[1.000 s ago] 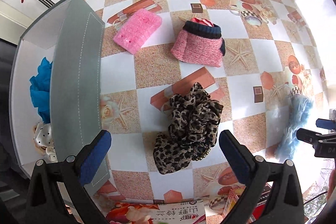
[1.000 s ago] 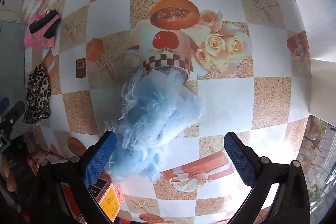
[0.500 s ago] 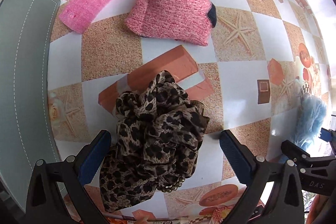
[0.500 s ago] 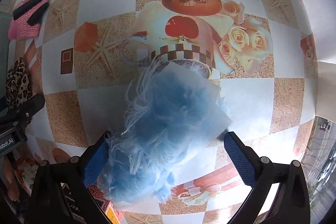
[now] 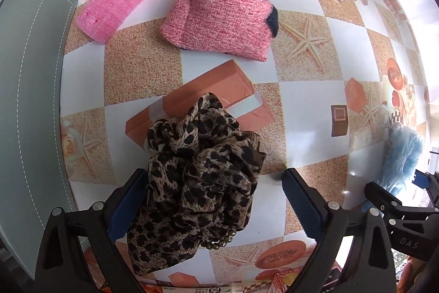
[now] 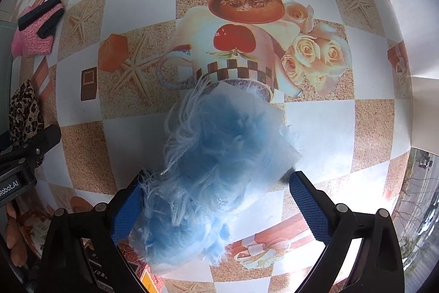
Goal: Organize soft objects
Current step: 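Close the left tool on the leopard-print scrunchie while the right tool lifts the fluffy cloth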
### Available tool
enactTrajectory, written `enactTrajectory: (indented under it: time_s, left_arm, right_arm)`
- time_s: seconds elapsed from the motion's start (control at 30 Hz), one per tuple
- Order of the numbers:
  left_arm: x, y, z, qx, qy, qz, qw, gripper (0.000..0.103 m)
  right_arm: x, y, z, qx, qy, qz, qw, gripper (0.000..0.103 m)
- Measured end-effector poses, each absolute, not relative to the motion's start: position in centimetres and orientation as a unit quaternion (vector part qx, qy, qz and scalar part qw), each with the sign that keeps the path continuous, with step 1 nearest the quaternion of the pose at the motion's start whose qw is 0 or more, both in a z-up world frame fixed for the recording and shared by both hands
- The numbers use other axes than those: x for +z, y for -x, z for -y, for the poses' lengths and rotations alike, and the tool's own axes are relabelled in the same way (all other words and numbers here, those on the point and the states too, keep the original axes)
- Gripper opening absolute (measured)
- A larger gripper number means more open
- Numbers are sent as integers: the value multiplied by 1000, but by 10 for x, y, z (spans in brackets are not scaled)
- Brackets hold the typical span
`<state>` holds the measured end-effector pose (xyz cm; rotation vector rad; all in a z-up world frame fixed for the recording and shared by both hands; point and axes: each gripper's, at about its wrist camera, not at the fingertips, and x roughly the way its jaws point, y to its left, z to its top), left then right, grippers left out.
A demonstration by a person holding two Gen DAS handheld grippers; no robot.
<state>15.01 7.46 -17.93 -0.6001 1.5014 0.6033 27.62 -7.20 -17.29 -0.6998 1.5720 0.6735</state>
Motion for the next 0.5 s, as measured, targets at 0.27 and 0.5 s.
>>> enactTrajectory:
  time_s: [0.27, 0.5]
  left_arm:
    - [-145, -151, -45, 242, 210, -658, 681, 27]
    - [-94, -123, -24, 241, 183, -639, 708, 27]
  right_arm:
    - [-139, -274, 82, 327, 256, -679, 606, 29]
    - [-92, -281, 101, 346, 195, -684, 612, 30]
